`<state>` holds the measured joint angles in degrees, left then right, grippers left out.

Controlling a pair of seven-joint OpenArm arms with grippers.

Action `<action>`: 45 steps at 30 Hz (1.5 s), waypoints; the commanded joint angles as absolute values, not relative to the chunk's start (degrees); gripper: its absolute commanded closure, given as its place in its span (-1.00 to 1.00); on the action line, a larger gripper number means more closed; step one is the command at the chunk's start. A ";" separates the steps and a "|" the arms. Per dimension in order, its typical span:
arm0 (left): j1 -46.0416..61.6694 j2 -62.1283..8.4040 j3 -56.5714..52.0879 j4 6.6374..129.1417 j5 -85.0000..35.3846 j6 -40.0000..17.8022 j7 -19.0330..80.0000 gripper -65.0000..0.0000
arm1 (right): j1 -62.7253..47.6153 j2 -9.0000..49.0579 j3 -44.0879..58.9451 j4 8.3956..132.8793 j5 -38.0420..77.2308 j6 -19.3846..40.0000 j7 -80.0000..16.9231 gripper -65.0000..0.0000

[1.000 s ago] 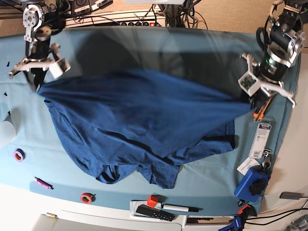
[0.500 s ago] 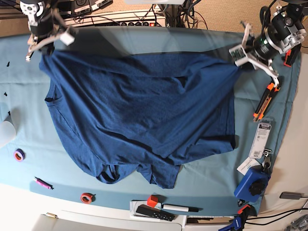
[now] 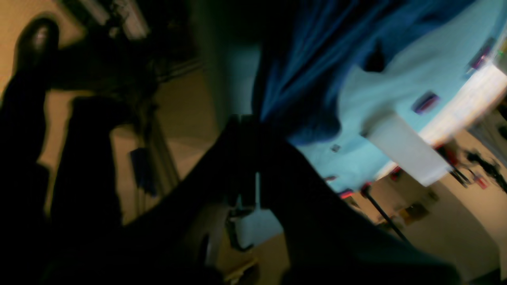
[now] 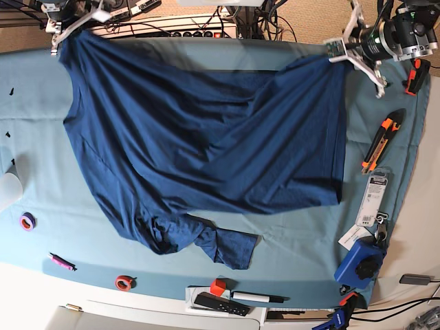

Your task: Layout the t-shirt on the table in an organized manner, then fold the t-shirt properly

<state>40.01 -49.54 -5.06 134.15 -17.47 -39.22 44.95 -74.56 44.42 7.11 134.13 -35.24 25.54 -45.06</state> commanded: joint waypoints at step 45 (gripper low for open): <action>-1.34 -48.21 -5.54 135.00 -5.48 -8.21 36.58 1.00 | -33.10 42.50 7.57 135.00 -55.09 -7.44 -45.91 1.00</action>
<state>-0.51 -47.35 -4.95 134.26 -6.31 -9.37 37.76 -33.30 41.50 6.96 134.17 -53.63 -6.13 -45.80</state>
